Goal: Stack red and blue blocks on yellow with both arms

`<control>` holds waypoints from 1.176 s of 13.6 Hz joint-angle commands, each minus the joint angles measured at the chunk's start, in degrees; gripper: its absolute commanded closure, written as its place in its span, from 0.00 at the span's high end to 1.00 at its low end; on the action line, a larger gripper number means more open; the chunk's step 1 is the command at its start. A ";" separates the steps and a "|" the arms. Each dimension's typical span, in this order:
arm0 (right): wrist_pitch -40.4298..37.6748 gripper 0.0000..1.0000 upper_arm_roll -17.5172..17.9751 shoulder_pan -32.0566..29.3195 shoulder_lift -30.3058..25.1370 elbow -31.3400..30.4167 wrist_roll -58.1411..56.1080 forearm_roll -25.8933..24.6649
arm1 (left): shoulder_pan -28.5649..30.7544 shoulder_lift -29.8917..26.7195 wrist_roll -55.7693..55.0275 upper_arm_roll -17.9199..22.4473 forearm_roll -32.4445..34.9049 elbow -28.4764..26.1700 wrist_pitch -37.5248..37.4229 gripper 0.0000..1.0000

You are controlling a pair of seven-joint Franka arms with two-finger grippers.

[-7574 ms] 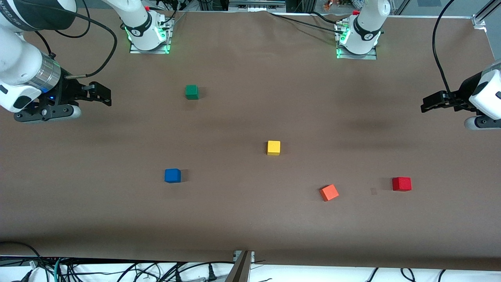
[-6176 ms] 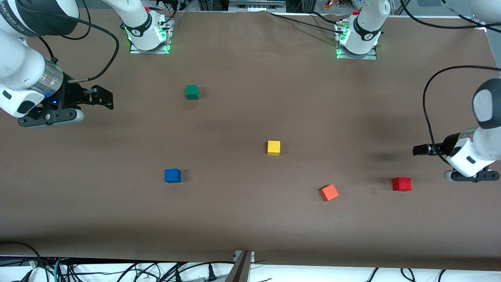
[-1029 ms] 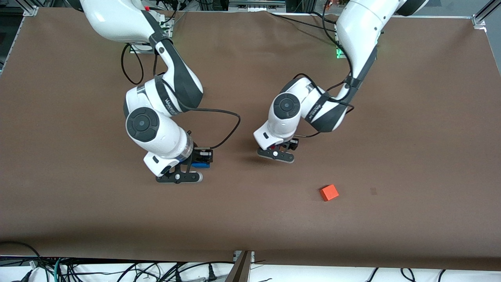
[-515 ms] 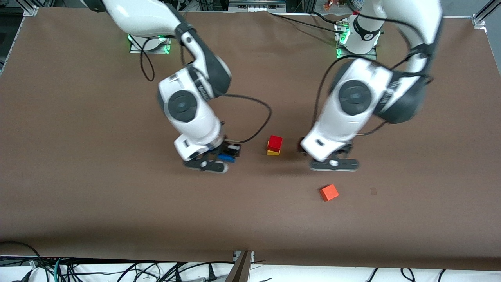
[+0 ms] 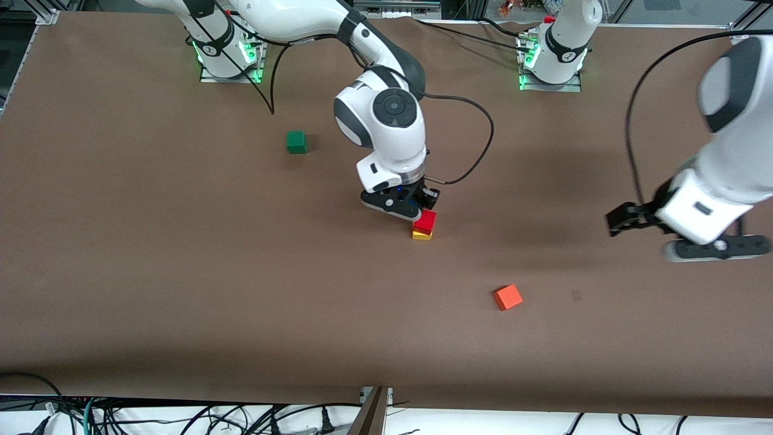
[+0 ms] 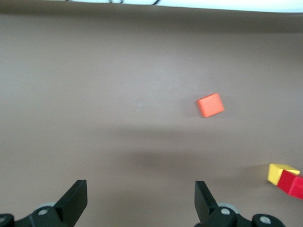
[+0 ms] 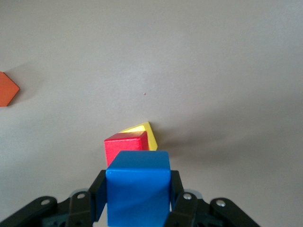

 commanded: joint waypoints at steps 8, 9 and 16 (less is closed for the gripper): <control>6.49 0.44 -1.17 1.52 5.65 4.70 3.67 -0.98 | 3.41 -10.79 2.52 3.36 -6.58 -10.93 -4.91 1.00; 6.49 0.45 -1.09 1.52 5.65 4.70 3.67 -0.98 | 3.41 -10.62 2.52 3.37 -6.59 -10.76 -5.08 1.00; 6.67 0.98 -1.44 1.43 5.56 4.70 3.59 -0.98 | 3.23 -9.74 2.52 2.93 -6.59 -10.23 -5.00 1.00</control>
